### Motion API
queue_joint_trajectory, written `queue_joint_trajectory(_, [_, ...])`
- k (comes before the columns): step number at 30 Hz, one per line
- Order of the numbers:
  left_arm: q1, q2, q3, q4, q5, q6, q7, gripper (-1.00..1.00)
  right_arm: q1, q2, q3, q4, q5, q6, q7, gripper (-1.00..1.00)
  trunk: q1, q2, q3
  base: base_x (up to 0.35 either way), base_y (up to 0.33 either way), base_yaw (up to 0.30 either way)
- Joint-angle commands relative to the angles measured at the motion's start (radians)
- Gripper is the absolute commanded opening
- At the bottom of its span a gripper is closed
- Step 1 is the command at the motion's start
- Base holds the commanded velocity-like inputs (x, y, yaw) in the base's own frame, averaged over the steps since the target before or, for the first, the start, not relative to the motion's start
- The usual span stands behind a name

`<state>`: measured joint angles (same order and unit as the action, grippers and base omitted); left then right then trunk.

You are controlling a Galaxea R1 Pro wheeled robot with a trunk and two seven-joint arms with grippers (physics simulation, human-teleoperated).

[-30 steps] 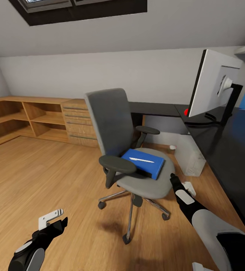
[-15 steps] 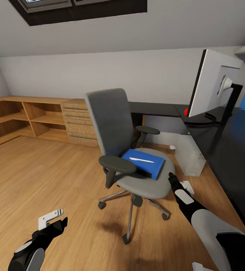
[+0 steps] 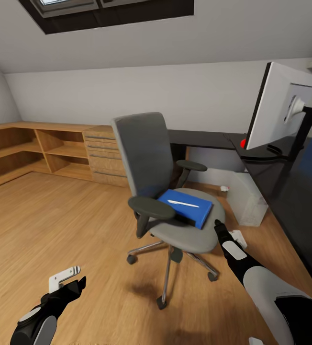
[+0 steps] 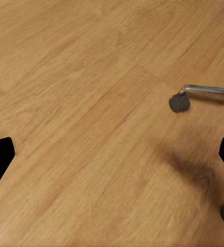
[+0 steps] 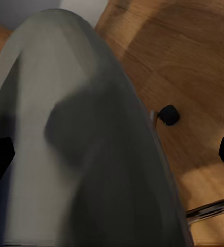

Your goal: In the bedroom, organize the workspace by keeping the computer under the desk, ensuring the monitor is on the desk, placing the keyboard on the desk next to the monitor, placing the mouse on the desk next to the keyboard, moving the folder from the swivel chair onto the desk next to the mouse, stacking the notebook on top of the folder with the pen on top of the notebook, and positioning the swivel chair next to the desk.

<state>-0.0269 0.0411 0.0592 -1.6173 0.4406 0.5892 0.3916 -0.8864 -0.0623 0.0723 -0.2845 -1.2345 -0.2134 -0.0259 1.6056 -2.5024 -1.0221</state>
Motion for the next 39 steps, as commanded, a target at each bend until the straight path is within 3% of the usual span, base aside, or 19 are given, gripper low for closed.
queue_joint_trajectory(1, [-0.001,0.000,-0.001,-0.001,0.010,0.003,0.009,1.00,0.000,-0.001,0.009,-0.001,-0.010,-0.004,-0.002,1.00,0.000,0.000,-0.001,0.000,0.000,0.159])
queue_joint_trajectory(27, [-0.001,0.000,-0.005,0.000,0.007,0.000,0.010,1.00,0.000,0.002,0.012,0.001,-0.010,-0.006,0.000,1.00,0.000,0.000,-0.001,0.077,0.000,0.162])
queue_joint_trajectory(39, [-0.001,0.000,-0.007,0.004,0.007,0.004,0.010,1.00,0.000,0.001,0.011,-0.005,-0.009,-0.004,0.000,1.00,0.000,0.000,-0.001,0.054,0.000,0.017])
